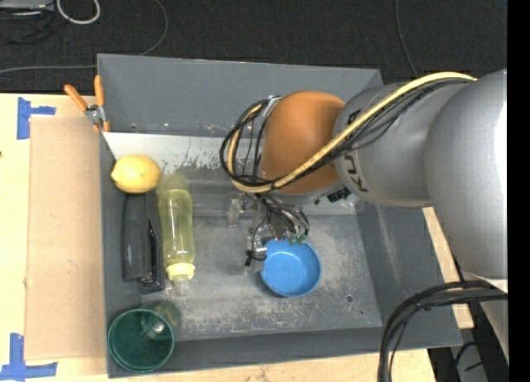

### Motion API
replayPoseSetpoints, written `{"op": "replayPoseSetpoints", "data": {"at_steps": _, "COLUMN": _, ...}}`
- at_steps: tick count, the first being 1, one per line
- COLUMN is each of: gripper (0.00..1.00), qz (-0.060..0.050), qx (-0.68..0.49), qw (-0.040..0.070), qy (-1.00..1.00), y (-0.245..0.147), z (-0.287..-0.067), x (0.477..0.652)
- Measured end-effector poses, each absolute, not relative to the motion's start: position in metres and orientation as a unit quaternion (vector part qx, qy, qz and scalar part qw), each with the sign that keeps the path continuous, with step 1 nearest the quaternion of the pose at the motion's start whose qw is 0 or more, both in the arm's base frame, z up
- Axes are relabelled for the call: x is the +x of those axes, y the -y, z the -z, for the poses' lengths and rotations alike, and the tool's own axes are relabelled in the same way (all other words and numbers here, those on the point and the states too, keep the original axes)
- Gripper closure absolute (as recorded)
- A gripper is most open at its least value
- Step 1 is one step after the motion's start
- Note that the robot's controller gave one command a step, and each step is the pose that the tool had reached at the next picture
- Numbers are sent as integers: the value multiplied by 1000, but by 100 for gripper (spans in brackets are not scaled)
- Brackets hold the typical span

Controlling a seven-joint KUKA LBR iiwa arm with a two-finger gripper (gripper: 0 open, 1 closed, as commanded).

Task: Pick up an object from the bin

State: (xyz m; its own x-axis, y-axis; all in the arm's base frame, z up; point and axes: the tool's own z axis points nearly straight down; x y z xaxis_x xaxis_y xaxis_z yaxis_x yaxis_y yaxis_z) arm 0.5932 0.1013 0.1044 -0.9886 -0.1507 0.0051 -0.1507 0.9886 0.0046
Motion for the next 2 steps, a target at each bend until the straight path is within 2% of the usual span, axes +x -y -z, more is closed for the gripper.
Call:
{"op": "replayPoseSetpoints", "data": {"at_steps": 1, "gripper": 0, "qz": 1, "qx": 55, "qw": 6, "qy": 998, "y": -31, "z": -71, "x": 587}}
{"op": "replayPoseSetpoints", "data": {"at_steps": 2, "gripper": 0, "qz": 4, "qx": -72, "qw": 1, "qy": 997, "y": -49, "z": -70, "x": 606}}
